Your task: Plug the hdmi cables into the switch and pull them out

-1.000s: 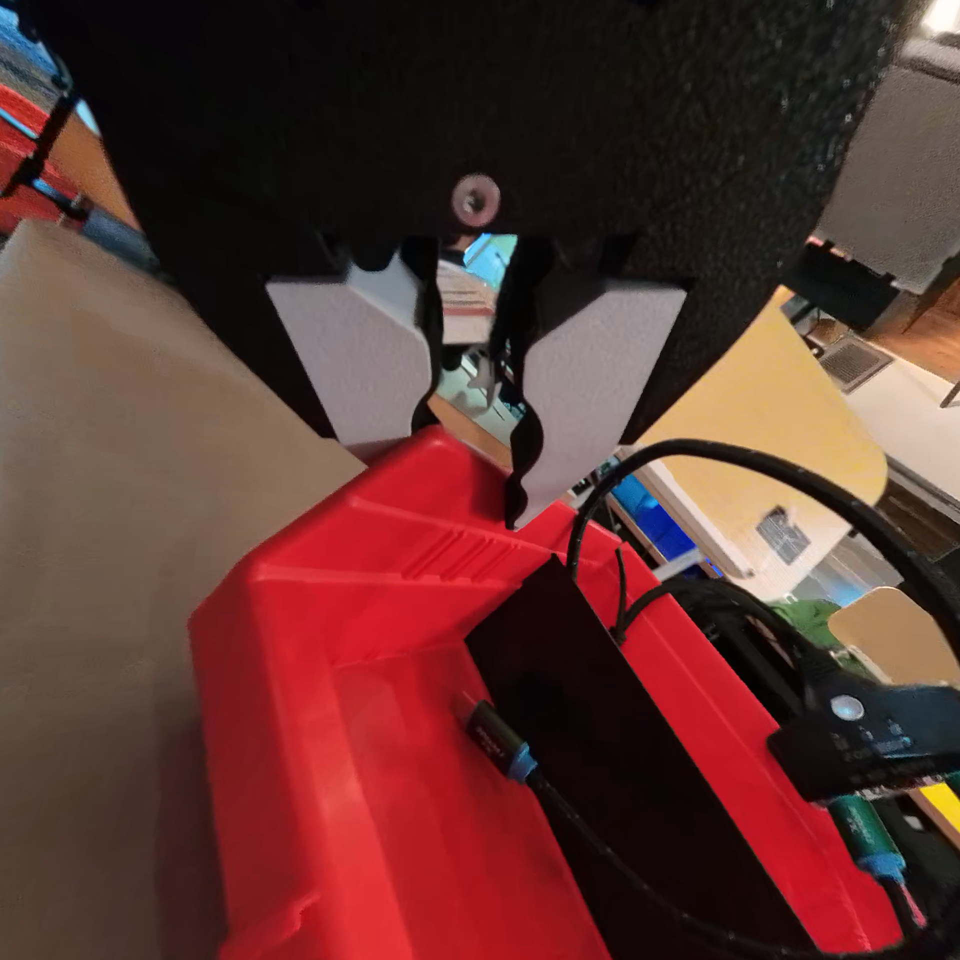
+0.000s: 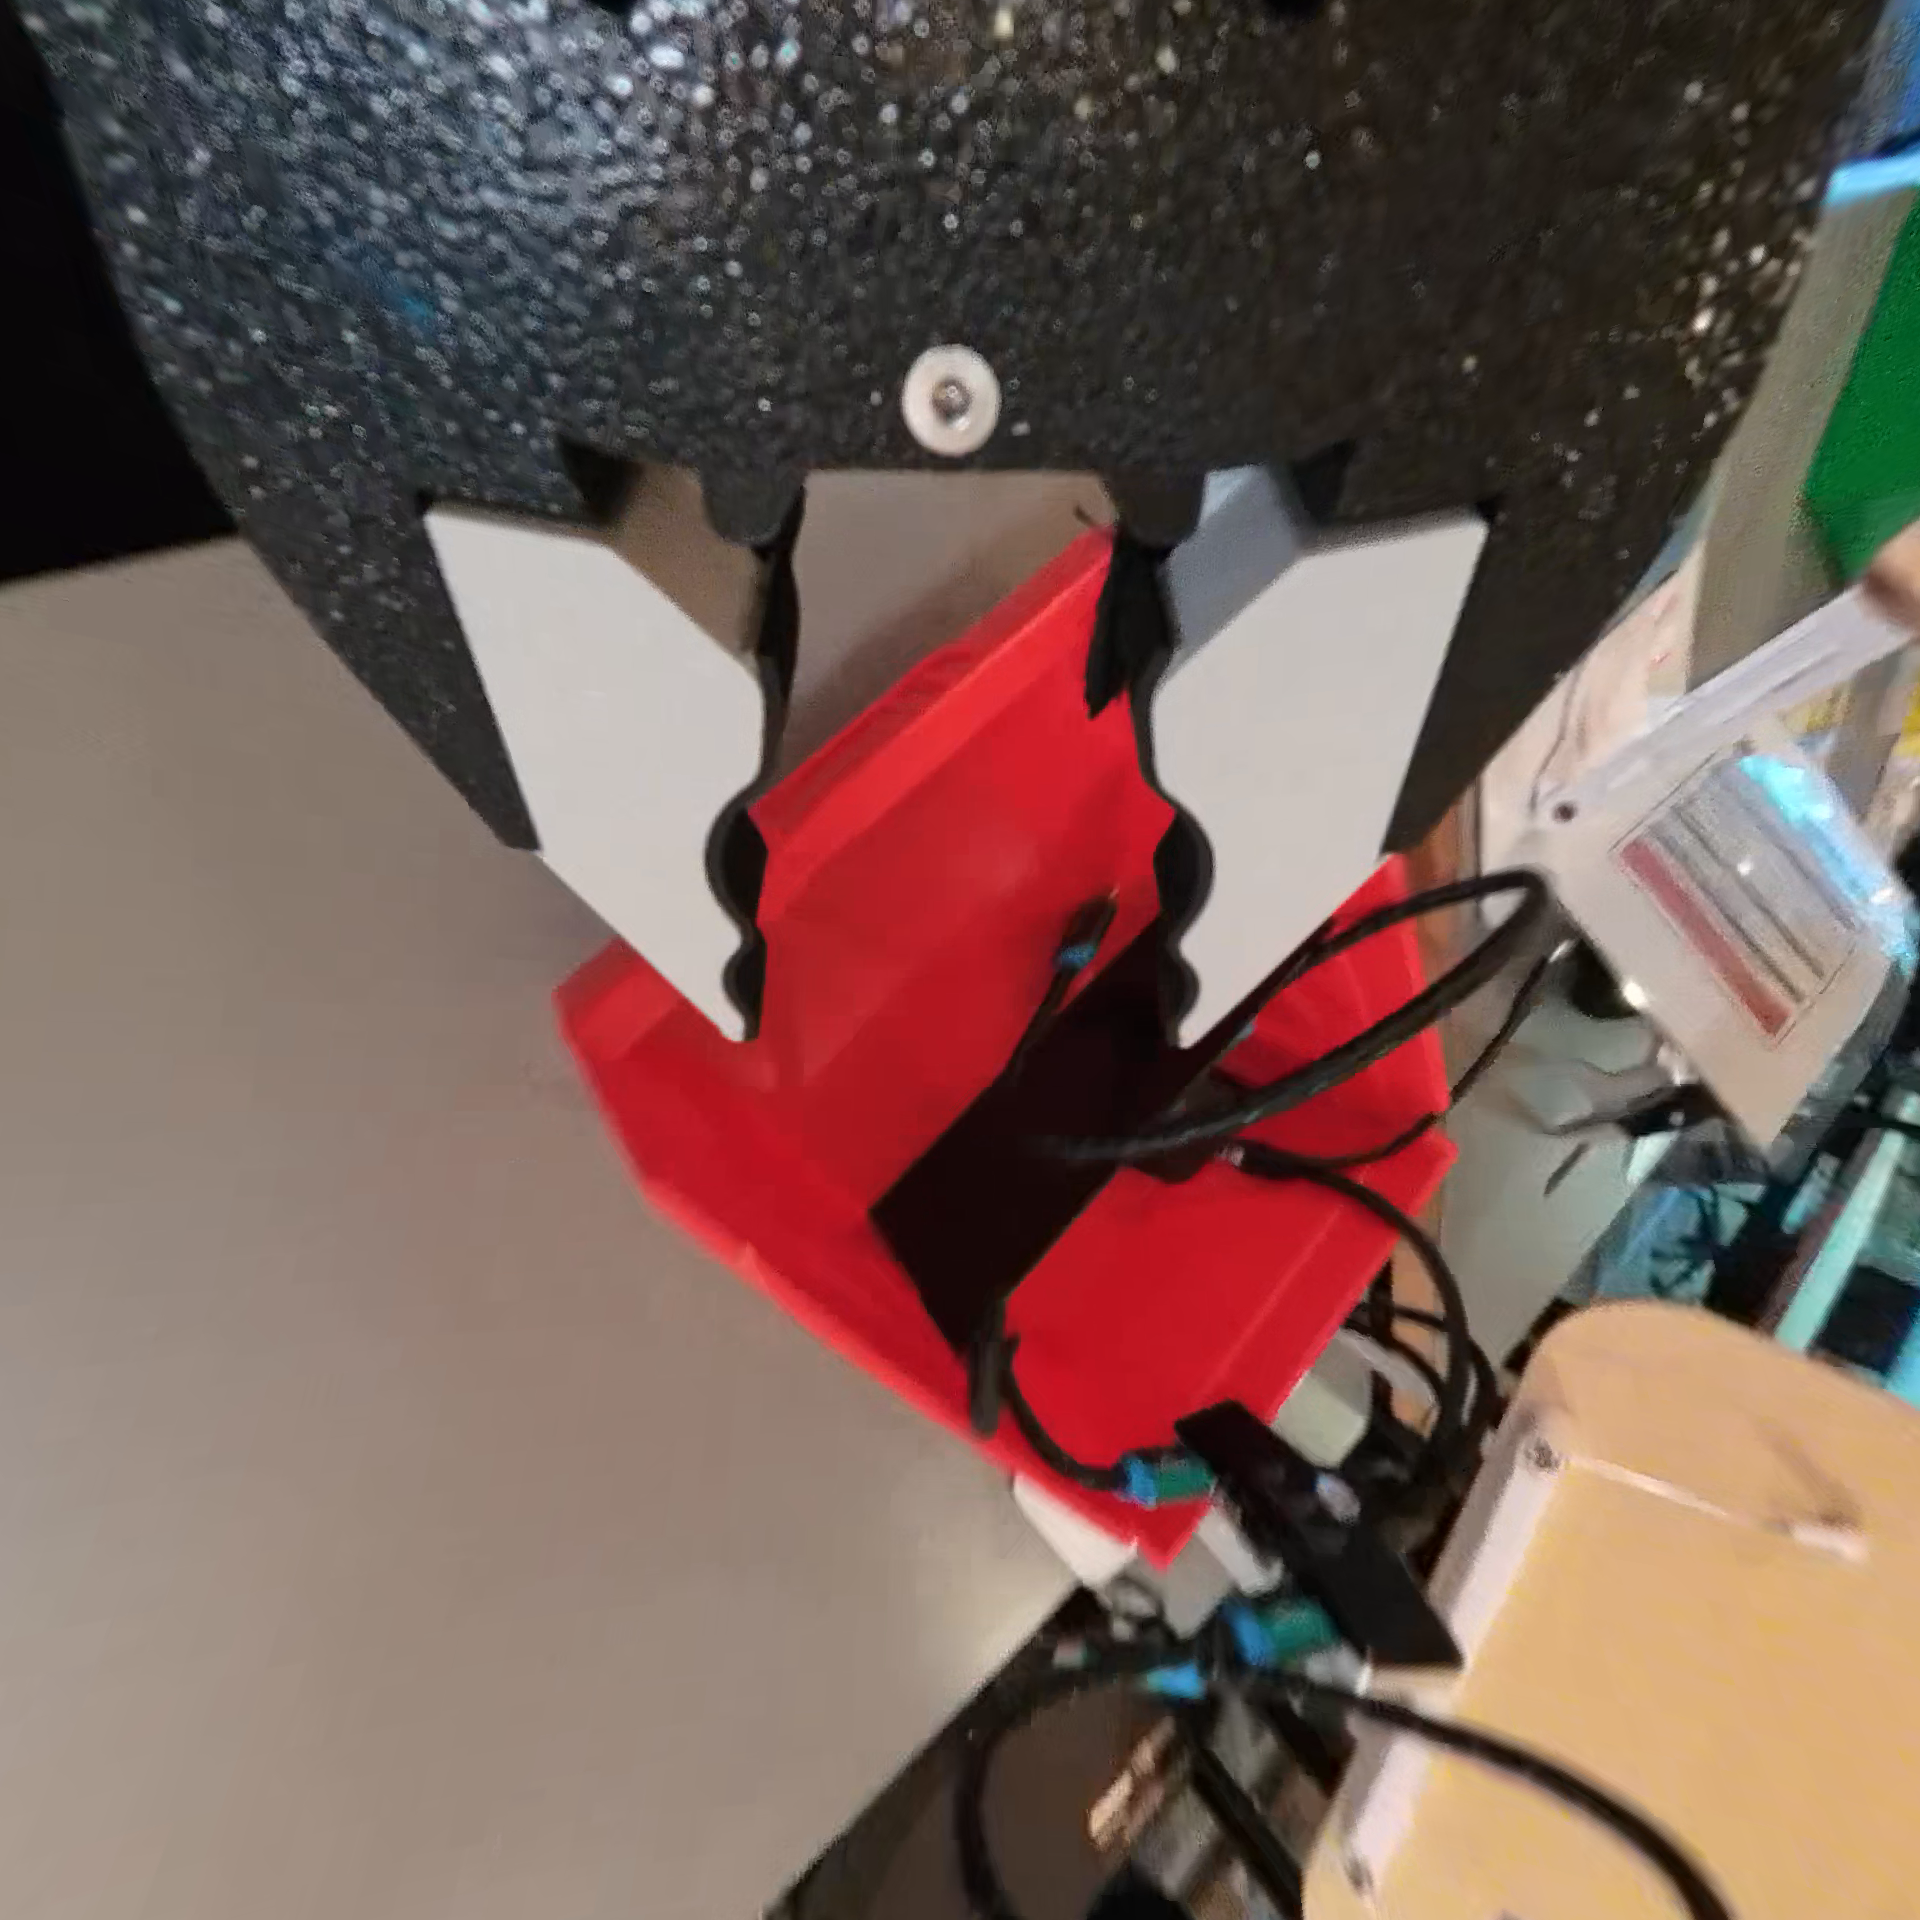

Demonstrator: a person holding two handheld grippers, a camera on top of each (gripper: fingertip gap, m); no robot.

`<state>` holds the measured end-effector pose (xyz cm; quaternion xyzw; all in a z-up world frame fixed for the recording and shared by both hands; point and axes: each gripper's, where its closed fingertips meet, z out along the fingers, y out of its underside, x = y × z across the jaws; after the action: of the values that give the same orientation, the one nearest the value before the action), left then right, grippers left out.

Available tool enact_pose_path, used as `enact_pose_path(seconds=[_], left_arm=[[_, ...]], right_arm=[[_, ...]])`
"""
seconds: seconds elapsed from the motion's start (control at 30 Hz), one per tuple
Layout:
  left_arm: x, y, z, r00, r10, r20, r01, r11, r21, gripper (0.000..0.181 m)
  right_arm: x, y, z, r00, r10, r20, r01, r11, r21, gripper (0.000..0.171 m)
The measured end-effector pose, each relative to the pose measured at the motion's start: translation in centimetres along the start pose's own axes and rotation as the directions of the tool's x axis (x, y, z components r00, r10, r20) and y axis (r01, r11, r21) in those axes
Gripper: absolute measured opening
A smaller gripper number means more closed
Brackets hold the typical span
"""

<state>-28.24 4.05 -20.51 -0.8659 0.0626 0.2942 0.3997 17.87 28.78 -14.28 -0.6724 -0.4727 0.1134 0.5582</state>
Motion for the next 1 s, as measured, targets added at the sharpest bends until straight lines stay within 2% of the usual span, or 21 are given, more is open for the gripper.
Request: enact_pose_path(seconds=[0.07,0.13,0.17,0.23,0.33,0.4,0.47,0.57,0.67,0.83,1.0], left_arm=[[3.0,-1.7,0.9,0.991,-0.102,-0.084,0.109,0.991,0.084,0.073],[4.9,-3.6,1.2,0.942,-0.266,-0.205,0.299,0.943,0.149,0.075],[5.1,-4.1,1.4,0.915,-0.329,-0.232,0.371,0.913,0.167,0.075],[4.8,-4.1,2.2,0.902,-0.384,-0.195,0.418,0.891,0.176,0.071],[5.0,-2.9,4.0,0.929,-0.351,-0.115,0.363,0.925,0.113,0.057],[4.6,-1.9,4.7,0.959,-0.28,-0.033,0.282,0.956,0.08,0.038],[4.1,-1.6,4.4,0.976,-0.216,0.038,0.213,0.974,0.079,0.033],[4.1,-1.0,3.8,0.983,-0.161,0.088,0.156,0.985,0.068,0.01],[3.7,0.3,3.0,0.979,-0.148,0.139,0.142,0.989,0.05,0.008],[3.1,2.4,0.8,0.968,-0.211,0.133,0.209,0.977,0.033,0.007],[4.0,2.1,-0.9,0.968,-0.233,0.096,0.225,0.971,0.085,0.006]], right_arm=[[0.4,0.0,-0.5,1.0,0.002,-0.012,-0.002,1.0,0.008,0.046],[1.0,0.0,-1.1,0.999,0.013,-0.029,-0.012,1.0,0.02,0.046],[1.3,0.0,-1.4,0.999,0.021,-0.036,-0.02,0.999,0.027,0.046],[1.7,0.1,-1.8,0.998,0.032,-0.044,-0.031,0.999,0.039,0.046],[2.2,0.3,-2.1,0.997,0.046,-0.056,-0.044,0.998,0.042,0.046],[2.5,0.6,-2.2,0.997,0.05,-0.062,-0.048,0.998,0.037,0.046],[2.7,0.8,-2.2,0.996,0.05,-0.07,-0.048,0.998,0.029,0.046],[2.7,0.9,-2.3,0.996,0.049,-0.07,-0.047,0.998,0.029,0.046],[2.5,0.8,-2.2,0.997,0.04,-0.063,-0.039,0.999,0.028,0.046],[1.9,0.6,-1.9,0.998,0.022,-0.051,-0.021,1.0,0.023,0.046],[1.4,0.5,-1.4,0.999,0.007,-0.038,-0.007,1.0,0.012,0.046]])
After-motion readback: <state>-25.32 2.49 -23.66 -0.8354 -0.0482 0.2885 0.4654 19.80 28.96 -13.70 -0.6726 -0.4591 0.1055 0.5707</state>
